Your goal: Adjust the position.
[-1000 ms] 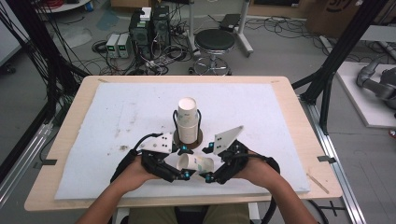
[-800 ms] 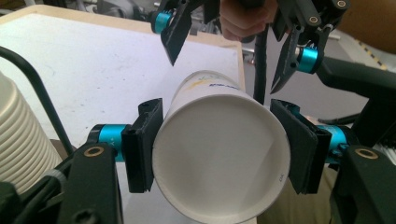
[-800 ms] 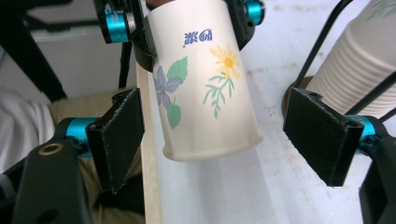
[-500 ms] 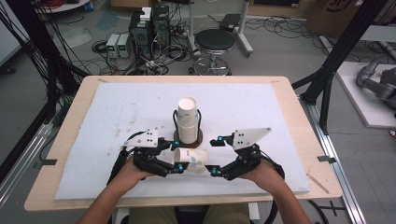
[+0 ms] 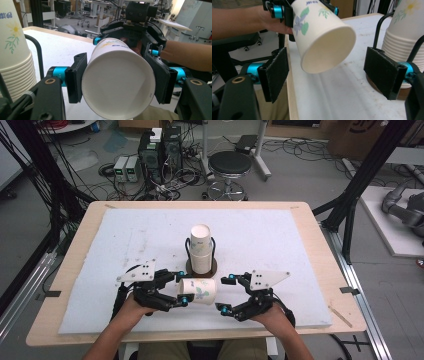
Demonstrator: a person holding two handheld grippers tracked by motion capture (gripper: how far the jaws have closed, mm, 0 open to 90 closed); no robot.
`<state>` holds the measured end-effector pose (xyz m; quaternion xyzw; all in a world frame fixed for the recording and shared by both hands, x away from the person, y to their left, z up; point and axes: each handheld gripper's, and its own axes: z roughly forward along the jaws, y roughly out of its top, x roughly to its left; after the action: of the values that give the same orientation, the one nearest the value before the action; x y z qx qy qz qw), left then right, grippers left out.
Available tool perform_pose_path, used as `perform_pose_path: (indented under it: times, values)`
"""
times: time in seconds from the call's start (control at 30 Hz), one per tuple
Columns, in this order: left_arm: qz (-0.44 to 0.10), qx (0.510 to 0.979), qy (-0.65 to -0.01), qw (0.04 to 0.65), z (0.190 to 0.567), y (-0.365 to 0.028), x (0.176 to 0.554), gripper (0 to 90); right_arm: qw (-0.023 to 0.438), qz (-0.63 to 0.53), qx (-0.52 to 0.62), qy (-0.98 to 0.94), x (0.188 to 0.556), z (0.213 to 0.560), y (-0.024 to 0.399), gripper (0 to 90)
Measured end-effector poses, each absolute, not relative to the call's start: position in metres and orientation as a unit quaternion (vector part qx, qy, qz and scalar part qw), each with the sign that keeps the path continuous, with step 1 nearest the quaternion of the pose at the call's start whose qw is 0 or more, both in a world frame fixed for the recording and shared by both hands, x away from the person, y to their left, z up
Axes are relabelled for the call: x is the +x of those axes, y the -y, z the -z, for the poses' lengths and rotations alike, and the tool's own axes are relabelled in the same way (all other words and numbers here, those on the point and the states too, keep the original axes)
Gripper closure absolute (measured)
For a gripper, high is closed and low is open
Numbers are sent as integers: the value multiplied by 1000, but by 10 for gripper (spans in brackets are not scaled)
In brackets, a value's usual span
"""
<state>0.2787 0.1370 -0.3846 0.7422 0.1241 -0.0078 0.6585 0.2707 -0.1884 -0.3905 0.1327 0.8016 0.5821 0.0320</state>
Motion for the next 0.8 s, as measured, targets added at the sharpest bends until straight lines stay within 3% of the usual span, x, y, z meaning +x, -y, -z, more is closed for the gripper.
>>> perform_pose_path:
  times: [0.8]
  values:
    - [27, 739, -72, 670, 379, -124, 273, 373, -24, -604, 99, -790, 273, 397, 182, 242]
